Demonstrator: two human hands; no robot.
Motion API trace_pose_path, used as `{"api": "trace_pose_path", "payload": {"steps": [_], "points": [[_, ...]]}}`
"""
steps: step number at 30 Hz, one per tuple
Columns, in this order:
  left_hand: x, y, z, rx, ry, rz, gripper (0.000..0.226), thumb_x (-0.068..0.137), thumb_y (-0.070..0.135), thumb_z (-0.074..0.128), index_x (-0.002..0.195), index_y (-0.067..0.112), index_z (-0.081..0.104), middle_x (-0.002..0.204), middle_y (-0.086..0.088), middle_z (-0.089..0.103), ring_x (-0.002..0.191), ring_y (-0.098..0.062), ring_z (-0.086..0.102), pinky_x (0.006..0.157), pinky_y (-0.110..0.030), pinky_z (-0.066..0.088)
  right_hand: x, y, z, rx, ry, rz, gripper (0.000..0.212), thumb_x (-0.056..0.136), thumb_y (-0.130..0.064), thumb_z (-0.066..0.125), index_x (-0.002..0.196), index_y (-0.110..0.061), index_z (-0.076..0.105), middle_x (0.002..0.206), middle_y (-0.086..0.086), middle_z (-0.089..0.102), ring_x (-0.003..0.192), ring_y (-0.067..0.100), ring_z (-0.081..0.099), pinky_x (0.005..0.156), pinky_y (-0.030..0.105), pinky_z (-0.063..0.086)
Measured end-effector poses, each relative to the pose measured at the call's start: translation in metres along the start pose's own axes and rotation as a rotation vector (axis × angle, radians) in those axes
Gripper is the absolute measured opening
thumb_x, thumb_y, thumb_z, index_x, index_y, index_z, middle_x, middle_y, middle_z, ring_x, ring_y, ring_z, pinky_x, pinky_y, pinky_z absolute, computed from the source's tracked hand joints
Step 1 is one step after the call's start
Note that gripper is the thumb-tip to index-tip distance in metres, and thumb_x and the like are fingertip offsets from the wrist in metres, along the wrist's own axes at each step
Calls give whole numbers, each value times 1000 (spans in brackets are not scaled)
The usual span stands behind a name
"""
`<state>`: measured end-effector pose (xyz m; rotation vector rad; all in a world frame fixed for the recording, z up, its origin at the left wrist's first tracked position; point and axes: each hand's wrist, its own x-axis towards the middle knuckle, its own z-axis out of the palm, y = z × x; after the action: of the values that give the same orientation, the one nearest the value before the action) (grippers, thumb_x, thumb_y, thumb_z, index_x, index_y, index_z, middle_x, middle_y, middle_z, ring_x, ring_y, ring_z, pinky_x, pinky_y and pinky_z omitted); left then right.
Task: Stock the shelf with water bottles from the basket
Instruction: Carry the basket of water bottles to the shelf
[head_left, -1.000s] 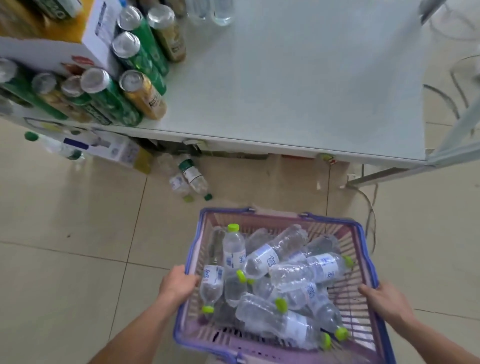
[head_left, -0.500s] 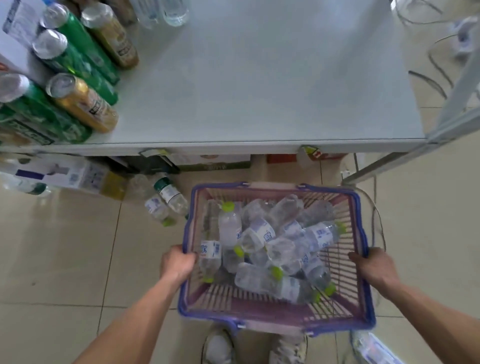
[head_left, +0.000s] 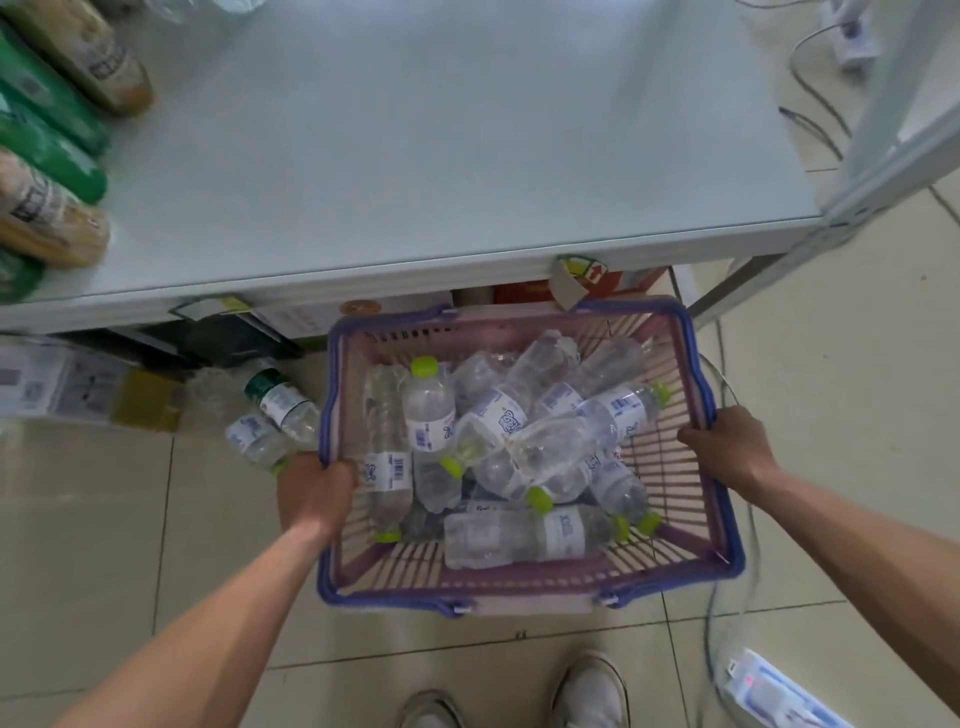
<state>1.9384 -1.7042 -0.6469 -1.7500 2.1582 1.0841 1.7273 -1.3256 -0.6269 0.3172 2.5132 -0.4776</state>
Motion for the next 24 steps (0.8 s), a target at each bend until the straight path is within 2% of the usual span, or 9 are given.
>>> {"api": "trace_pose_path", "payload": {"steps": [5,11,14,17,20,22,24], "points": [[27,19,5,-35,20,69,10,73,10,63,68,3,69,65,-14,67,66,-35,65,54,-32,42,21,-20,-3,28,72,-50,24,85,-15,73,68,-3,60,76,21,65,73,35,63,67,39,51],[41,39,9,-100,54,90,9,73,9,64,72,1,69,71,-16,67,68,-35,63,55,-31,42,50,-42,-12,53,87,-130,23,84,-8,71,76,13,65,76,26,69,71,42,66,65,42,53],[42,38,14,-100,63,80,14,73,9,66,79,-1,71,77,-19,69,73,-37,65,56,-30,41,59,-48,-16,79,69,-144,19,84,-8,70,81,11,67,79,28,71,76,44,70,66,46,58],[41,40,14,-73,55,64,11,72,10,67,77,1,71,75,-18,69,71,-36,64,56,-31,43,66,-52,-22,81,36,-138,22,82,-9,71,85,12,68,81,28,72,78,46,71,72,53,59],[34,45,9,-36,60,44,15,76,13,65,83,0,68,82,-18,69,73,-35,63,61,-34,46,65,-55,-27,87,-9,-106,18,82,-7,71,87,10,67,84,25,71,79,41,69,75,50,58],[29,53,5,-1,33,25,17,80,17,62,86,1,62,88,-18,66,78,-35,62,68,-37,51,61,-62,-31,104,-42,-85,9,83,-6,70,80,1,64,82,19,68,73,33,64,70,43,54],[28,65,-3,76,-14,27,16,81,18,62,85,4,58,93,-20,65,84,-37,63,75,-42,56,61,-73,-35,96,-92,-37,16,85,-7,68,73,-9,58,84,14,62,74,28,58,69,35,47]]}}
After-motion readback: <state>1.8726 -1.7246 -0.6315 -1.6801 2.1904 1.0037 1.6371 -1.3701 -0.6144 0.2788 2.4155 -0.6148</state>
